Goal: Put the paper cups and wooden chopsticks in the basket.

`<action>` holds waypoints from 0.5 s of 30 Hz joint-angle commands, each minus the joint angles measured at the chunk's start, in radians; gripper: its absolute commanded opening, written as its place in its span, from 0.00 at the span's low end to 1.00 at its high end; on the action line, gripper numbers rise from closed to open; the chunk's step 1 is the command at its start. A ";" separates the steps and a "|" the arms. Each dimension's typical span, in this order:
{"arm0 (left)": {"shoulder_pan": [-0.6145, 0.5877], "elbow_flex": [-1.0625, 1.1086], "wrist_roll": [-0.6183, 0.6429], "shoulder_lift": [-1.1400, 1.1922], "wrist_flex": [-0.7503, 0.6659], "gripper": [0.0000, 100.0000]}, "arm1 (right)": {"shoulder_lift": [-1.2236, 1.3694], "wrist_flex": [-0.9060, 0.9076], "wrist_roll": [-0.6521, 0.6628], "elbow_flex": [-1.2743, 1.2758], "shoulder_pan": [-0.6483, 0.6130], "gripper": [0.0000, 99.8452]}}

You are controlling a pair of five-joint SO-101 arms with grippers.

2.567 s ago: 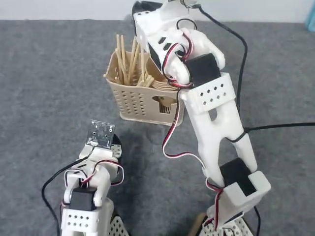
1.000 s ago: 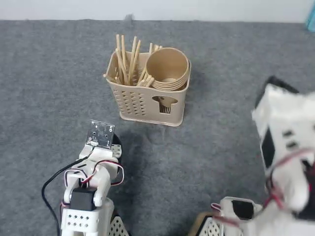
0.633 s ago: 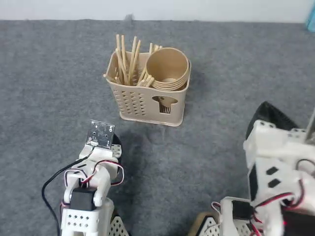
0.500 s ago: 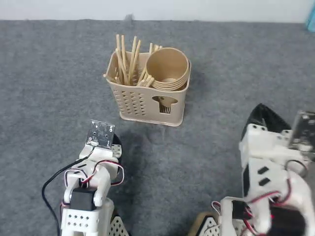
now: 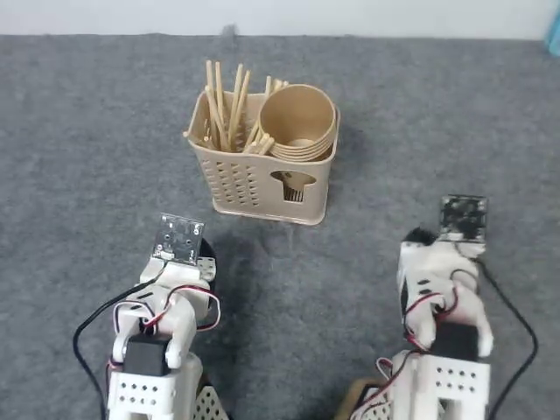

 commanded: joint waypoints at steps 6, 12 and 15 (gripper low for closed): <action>0.002 -0.005 -0.006 -0.009 0.005 0.01 | -0.019 -0.004 0.118 0.155 -0.001 0.01; 0.002 -0.005 -0.002 -0.014 0.057 0.01 | -0.019 -0.005 0.110 0.196 -0.001 0.01; 0.002 -0.005 -0.002 -0.014 0.124 0.01 | -0.019 -0.005 0.110 0.215 -0.001 0.01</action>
